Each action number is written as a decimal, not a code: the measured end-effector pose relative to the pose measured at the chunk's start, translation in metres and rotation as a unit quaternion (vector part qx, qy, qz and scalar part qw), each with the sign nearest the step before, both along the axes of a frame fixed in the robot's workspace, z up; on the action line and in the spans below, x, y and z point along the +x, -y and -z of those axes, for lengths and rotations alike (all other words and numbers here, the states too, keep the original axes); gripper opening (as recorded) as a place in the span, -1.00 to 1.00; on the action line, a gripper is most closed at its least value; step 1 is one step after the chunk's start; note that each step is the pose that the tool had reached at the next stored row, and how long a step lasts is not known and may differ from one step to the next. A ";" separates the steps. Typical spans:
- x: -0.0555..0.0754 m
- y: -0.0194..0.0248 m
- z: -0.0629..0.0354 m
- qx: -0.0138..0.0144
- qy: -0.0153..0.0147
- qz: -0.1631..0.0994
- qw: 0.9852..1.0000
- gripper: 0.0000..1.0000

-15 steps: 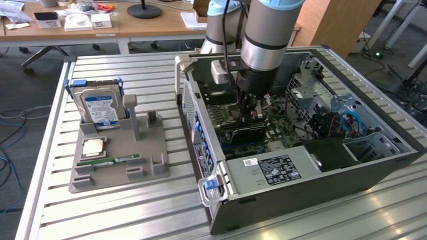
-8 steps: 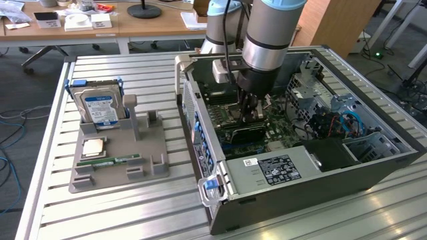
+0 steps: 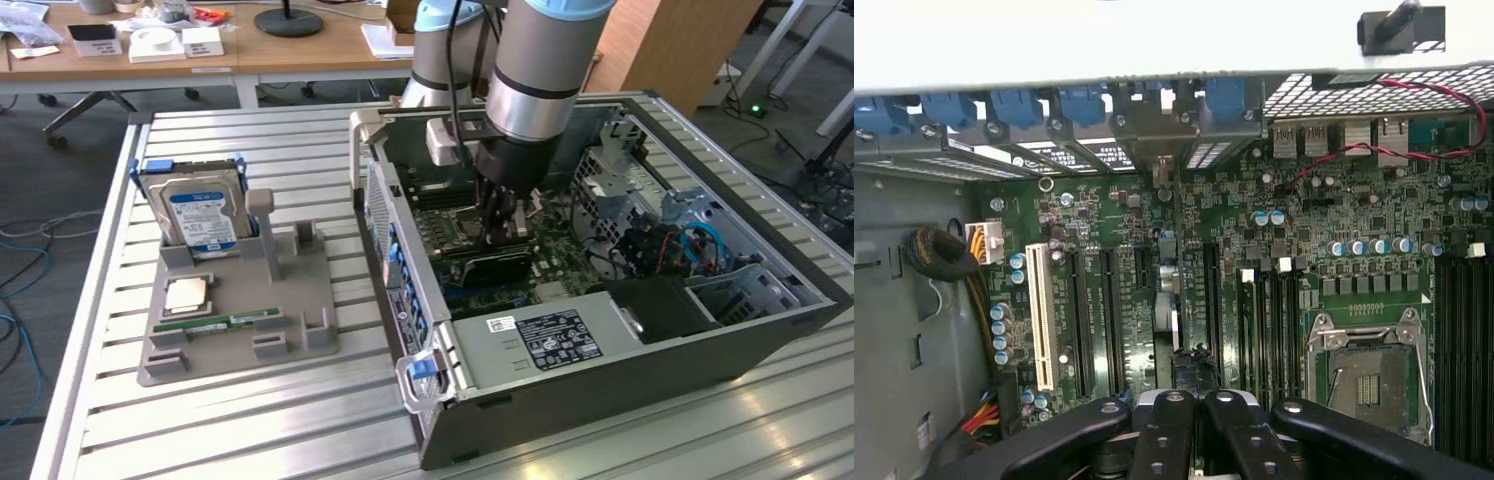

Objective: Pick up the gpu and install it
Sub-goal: 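Press down on the gpu until it lock into place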

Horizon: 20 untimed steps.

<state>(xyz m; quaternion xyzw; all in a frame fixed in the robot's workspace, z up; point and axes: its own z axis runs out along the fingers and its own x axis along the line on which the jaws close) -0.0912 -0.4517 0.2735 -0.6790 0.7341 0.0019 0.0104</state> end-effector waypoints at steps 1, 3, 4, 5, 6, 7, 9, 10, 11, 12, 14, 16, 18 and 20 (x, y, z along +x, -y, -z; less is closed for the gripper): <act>0.000 0.0000 0.0000 0.000 0.000 0.000 1.000 -0.79; 0.001 0.0000 0.0000 0.000 0.000 0.000 1.000 -0.79; 0.001 0.0000 0.0000 0.000 0.000 0.000 1.000 -0.79; 0.001 0.0000 0.0001 0.000 0.000 0.000 1.000 -0.79; 0.002 0.0000 0.0001 0.000 0.000 0.000 1.000 -0.79; 0.003 0.0000 0.0001 0.000 0.000 0.000 1.000 -0.79; 0.003 0.0000 0.0004 0.000 0.000 0.000 1.000 -0.79; 0.003 -0.0001 0.0012 0.000 0.000 0.000 1.000 -0.79; 0.003 0.0000 0.0023 0.000 0.000 0.000 1.000 -0.79; 0.003 0.0001 0.0035 0.000 0.000 0.000 1.000 -0.79; 0.003 0.0001 0.0046 0.000 0.000 0.000 1.000 -0.79; 0.003 0.0001 0.0058 0.000 0.000 0.000 1.000 -0.79; 0.003 0.0001 0.0079 0.000 0.000 0.000 1.000 -0.79; 0.003 0.0001 0.0089 0.000 0.000 0.000 1.000 -0.79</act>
